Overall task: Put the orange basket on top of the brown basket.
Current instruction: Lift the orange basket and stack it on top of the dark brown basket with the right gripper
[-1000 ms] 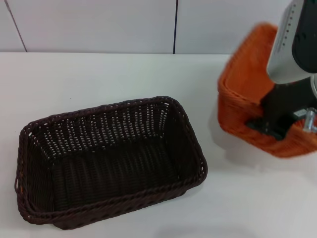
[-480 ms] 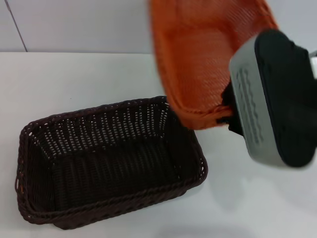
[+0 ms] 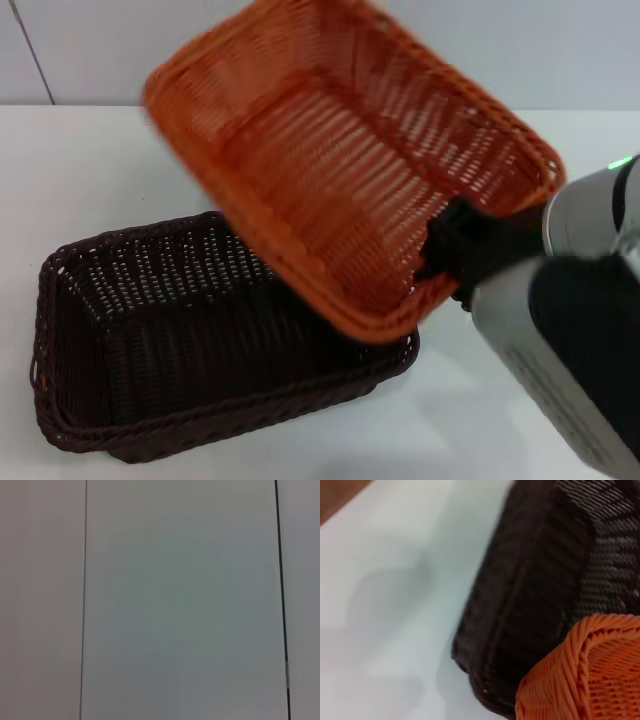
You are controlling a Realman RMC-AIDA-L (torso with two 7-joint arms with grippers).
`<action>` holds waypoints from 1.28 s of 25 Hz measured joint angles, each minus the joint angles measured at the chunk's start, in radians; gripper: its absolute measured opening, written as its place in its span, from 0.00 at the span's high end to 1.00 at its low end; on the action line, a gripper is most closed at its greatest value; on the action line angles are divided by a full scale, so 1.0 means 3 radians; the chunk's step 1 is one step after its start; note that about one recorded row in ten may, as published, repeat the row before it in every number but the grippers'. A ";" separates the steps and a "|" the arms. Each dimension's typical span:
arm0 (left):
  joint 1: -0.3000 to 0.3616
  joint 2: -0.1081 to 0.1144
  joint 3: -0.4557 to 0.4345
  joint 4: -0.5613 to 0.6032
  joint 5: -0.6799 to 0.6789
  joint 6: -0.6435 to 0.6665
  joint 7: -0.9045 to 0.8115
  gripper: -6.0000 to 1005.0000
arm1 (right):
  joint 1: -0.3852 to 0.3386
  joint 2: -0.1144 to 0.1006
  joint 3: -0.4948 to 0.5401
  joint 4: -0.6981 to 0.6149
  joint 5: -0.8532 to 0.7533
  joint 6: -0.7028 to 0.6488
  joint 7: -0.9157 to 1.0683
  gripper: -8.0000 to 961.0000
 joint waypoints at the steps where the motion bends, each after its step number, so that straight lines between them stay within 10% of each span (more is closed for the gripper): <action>1: 0.0002 -0.0001 0.0000 -0.0009 0.0000 -0.0004 -0.0001 0.22 | -0.0031 0.0000 -0.0017 -0.0006 0.0000 0.0024 -0.0129 0.85; 32: -0.0072 -0.0018 0.0186 -0.0056 -0.0272 -0.0136 -0.0133 0.22 | -0.0836 -0.0020 -0.0079 0.0154 0.0367 0.1242 -0.2606 0.85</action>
